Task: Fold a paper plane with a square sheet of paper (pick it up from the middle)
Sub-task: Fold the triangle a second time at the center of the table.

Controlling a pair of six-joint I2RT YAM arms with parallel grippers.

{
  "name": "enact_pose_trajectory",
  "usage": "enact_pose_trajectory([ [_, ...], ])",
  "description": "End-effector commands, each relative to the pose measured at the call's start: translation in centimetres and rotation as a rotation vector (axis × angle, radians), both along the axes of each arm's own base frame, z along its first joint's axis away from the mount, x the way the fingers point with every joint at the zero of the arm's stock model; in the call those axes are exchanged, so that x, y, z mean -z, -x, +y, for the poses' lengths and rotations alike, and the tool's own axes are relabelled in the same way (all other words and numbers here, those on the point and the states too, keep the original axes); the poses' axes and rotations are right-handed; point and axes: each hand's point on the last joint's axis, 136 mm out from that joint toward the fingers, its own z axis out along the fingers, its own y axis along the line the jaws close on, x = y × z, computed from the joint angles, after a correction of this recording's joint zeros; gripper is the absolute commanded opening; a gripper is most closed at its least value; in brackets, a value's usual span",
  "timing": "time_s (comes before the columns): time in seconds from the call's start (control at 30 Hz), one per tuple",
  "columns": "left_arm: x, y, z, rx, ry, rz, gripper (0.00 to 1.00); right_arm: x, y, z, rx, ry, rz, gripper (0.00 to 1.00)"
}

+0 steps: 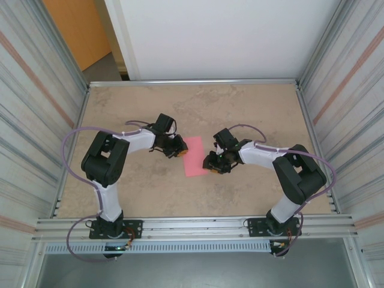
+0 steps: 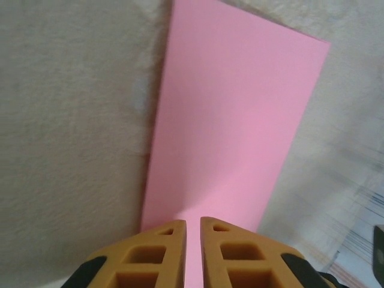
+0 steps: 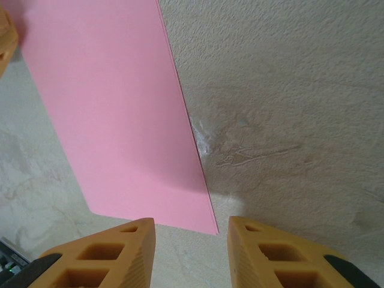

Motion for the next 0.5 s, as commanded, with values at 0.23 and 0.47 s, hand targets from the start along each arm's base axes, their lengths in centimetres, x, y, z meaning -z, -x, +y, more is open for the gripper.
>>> enact_pose_trajectory([
  [0.23,3.5,1.2,2.2,-0.128,-0.073,0.158,0.14,0.2,0.4,0.3,-0.032,0.021,0.015,0.36],
  [0.47,3.7,1.5,3.1,-0.145,-0.072,0.187,0.13,0.4,0.4,0.6,-0.056,0.052,0.012,0.35],
])
